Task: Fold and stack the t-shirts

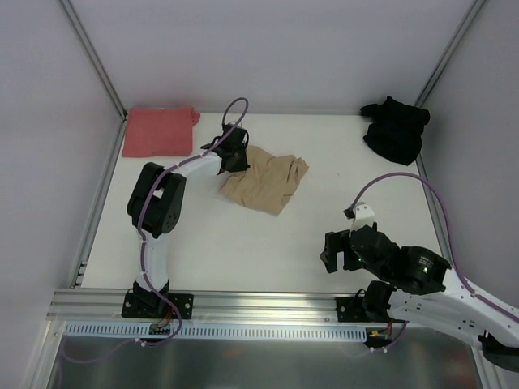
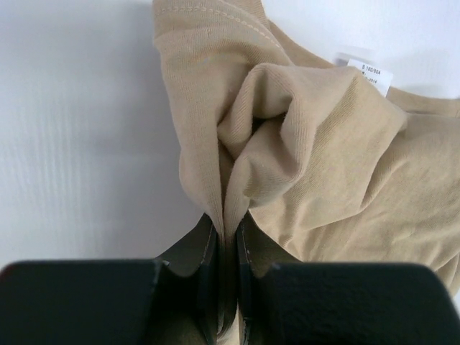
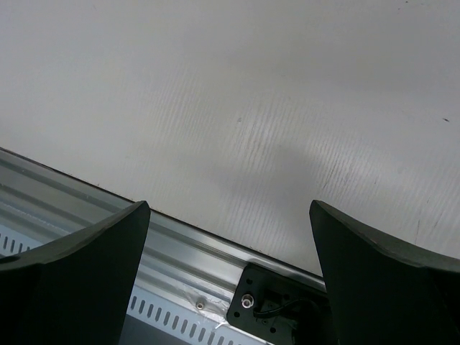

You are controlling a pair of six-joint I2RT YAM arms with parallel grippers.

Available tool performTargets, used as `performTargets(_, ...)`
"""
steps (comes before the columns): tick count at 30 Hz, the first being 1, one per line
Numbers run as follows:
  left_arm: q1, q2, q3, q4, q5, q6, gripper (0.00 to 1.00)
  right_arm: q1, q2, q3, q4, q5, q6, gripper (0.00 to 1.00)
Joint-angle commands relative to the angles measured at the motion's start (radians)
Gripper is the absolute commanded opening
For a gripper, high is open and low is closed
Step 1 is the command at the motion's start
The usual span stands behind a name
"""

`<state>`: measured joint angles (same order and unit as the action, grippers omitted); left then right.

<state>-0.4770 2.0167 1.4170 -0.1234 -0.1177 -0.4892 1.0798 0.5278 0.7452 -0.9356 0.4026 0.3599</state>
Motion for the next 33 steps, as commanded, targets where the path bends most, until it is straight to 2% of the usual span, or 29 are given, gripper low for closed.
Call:
performTargets(1, 0.037, 0.049, 0.101, -0.03, 0.027, 0.046, 0.0, 0.006, 0.024, -0.006, 0.047, 0.001, 0.016, 1.0)
performTargets(10, 0.158, 0.169, 0.287, -0.035, 0.072, 0.055, 0.0, 0.005, 0.09, -0.056, 0.116, -0.033, 0.025, 1.0)
performTargets(19, 0.271, 0.284, 0.532, -0.105, 0.113, 0.084, 0.0, -0.018, 0.121, -0.084, 0.136, -0.038, 0.014, 0.99)
performTargets(33, 0.417, 0.271, 0.662, -0.194, 0.093, 0.228, 0.0, -0.092, 0.198, -0.138, 0.227, -0.128, -0.021, 1.0)
